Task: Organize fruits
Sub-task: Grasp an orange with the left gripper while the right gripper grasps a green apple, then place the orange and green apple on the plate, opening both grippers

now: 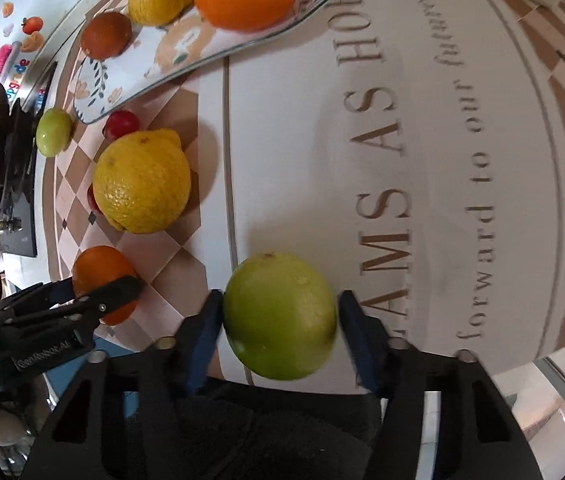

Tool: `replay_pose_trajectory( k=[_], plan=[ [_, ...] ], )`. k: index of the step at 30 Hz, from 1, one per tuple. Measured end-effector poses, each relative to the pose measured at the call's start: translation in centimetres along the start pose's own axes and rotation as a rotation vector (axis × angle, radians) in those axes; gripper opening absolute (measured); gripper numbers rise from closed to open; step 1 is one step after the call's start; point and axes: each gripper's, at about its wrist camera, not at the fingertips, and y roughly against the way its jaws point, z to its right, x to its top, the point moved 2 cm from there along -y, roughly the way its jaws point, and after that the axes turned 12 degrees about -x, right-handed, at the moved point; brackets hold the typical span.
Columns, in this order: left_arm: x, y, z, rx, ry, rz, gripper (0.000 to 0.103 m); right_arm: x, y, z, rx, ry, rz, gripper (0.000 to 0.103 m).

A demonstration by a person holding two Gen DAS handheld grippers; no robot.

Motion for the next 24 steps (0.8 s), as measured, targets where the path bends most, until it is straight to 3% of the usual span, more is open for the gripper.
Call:
replay_pose_trajectory(
  k=[4, 7, 13, 19, 24],
  plan=[
    [-0.3, 0.0, 0.4, 0.025, -0.023, 0.006, 0.062, -0.1, -0.1, -0.8, -0.031, 0.048, 0.015, 0.058],
    [-0.3, 0.6, 0.6, -0.012, -0.011, -0.004, 0.062, -0.1, 0.0, -1.3, -0.018, 0.055, 0.013, 0.058],
    [1.2, 6.4, 1.6, -0.071, -0.016, 0.079, 0.062, 0.7, 4.0, -0.5, 0.048, 0.007, 0.09, 0.058],
    [5.6, 13.0, 3.1, -0.075, -0.067, 0.211, 0.062, 5.8, 10.0, -1.6, 0.086, 0.019, 0.232, 0.058],
    [10.5, 13.9, 2.3, -0.102, -0.008, 0.217, 0.062, 10.5, 10.6, -4.4, 0.067, 0.072, 0.259, 0.058]
  ],
)
